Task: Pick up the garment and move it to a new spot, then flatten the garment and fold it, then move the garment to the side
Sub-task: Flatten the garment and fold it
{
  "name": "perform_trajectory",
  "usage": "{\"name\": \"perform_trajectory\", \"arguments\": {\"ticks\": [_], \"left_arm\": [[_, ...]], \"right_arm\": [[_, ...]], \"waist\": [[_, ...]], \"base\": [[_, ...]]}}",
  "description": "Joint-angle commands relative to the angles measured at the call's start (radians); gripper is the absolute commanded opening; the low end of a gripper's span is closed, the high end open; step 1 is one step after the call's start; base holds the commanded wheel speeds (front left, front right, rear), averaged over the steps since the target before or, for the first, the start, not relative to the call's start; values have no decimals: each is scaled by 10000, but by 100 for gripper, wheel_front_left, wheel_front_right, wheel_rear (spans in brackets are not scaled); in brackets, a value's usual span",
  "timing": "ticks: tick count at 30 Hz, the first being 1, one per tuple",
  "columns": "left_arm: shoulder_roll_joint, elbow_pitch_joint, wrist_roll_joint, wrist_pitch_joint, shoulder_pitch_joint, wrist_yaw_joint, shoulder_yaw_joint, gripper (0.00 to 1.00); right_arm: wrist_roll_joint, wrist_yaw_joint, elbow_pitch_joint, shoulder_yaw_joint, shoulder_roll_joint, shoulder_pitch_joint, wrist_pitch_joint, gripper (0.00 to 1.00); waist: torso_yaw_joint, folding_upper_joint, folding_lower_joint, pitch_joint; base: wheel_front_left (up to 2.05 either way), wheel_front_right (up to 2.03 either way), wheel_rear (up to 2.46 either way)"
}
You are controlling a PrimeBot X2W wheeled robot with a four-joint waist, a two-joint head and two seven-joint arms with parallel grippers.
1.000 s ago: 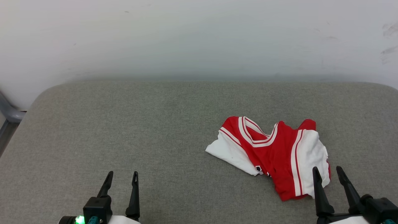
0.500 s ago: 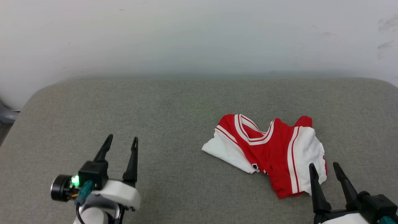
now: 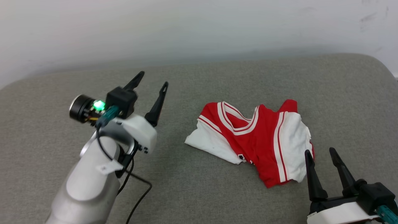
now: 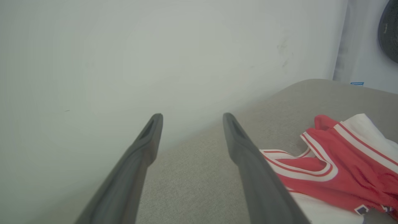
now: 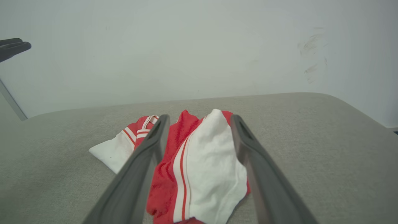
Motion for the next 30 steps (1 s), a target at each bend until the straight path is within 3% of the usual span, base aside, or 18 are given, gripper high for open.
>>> {"name": "perform_trajectory", "arguments": {"ticks": [1, 5, 20, 30], "left_arm": [[138, 59, -161, 141, -208, -8, -171, 100], [583, 309, -1385, 1091, -1232, -8, -1612, 100], [1986, 563, -5726, 6468, -3775, -9, -6516, 100], [2447, 934, -6718, 7231, -4447, -9, -8661, 100]], "right_arm": [[31, -7, -25, -3, 18, -114, -24, 100], [45, -7, -60, 3, 17, -262, -24, 100], [129, -7, -192, 62, 18, -961, -24, 100], [271, -7, -225, 156, 18, -1427, -24, 100]], "waist": [[-156, 0, -1, 169], [-341, 0, -1, 454], [-841, 0, -1, 1598], [-1125, 0, -1, 2374]], "base": [[0, 0, 0], [0, 0, 0], [0, 0, 0], [0, 0, 0]]}}
